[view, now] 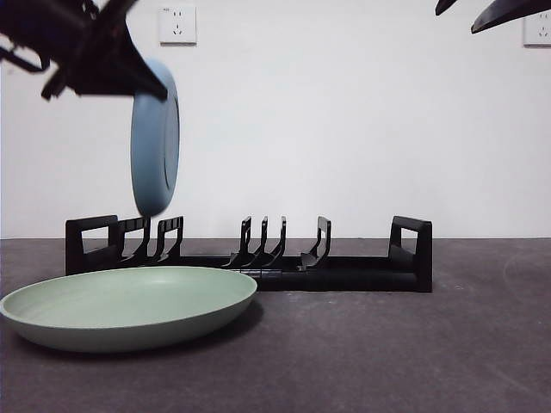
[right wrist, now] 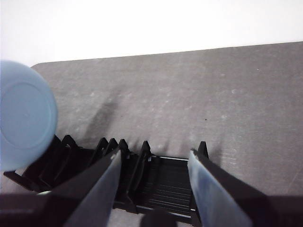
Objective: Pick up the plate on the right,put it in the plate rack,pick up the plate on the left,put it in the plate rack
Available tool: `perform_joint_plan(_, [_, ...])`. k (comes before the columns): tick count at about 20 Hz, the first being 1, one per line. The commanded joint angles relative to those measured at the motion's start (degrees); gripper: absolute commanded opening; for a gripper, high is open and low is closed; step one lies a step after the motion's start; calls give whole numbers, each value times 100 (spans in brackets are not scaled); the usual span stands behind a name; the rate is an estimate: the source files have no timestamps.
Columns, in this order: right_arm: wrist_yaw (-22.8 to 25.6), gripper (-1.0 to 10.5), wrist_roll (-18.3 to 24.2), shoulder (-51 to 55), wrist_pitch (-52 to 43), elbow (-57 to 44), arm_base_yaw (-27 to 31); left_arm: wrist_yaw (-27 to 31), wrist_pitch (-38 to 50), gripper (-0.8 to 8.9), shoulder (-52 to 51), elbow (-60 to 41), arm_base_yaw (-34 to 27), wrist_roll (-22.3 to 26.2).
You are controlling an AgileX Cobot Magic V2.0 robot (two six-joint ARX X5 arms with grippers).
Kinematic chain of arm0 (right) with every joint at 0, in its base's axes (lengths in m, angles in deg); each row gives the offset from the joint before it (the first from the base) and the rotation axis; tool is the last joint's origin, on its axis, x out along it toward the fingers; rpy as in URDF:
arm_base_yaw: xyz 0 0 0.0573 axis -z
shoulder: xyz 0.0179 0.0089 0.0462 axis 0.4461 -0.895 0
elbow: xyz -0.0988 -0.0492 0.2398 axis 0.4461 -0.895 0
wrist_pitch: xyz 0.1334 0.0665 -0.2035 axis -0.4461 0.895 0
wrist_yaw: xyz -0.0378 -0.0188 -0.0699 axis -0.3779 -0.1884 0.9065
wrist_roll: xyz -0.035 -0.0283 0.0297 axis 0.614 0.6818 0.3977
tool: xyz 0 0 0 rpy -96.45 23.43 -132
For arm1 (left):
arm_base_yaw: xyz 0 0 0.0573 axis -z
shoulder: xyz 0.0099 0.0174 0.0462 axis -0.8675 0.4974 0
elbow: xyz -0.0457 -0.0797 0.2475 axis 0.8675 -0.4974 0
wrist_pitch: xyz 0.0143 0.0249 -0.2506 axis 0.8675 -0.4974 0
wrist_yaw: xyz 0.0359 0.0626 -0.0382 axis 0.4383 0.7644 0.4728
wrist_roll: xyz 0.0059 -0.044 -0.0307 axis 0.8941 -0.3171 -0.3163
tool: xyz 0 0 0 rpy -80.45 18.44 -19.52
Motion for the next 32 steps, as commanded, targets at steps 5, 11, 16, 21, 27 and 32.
perform_joint_plan(5, [17, 243, -57, -13, -39, 7, -9, 28, -201, -9, 396, -31, -26, 28])
perform_joint_plan(11, [15, 243, -57, -13, -39, 7, -9, 422, -807, -1, 466, -31, -13, 59])
perform_joint_plan(16, [-28, 243, -68, -20, -31, 7, -11, 466, -1145, 152, 444, -31, -15, 181])
perform_joint_plan(21, [-516, 243, -107, -81, 42, 4, -59, 420, -1443, 317, 197, -20, -13, 184])
perform_joint_plan(27, [-1639, 244, -236, -389, 48, 7, -221, 369, -1744, 317, -588, -20, -11, 474])
perform_joint_plan(32, [-1729, 244, -229, -855, 57, 7, -671, 402, -1993, 317, -1510, -20, 0, 769])
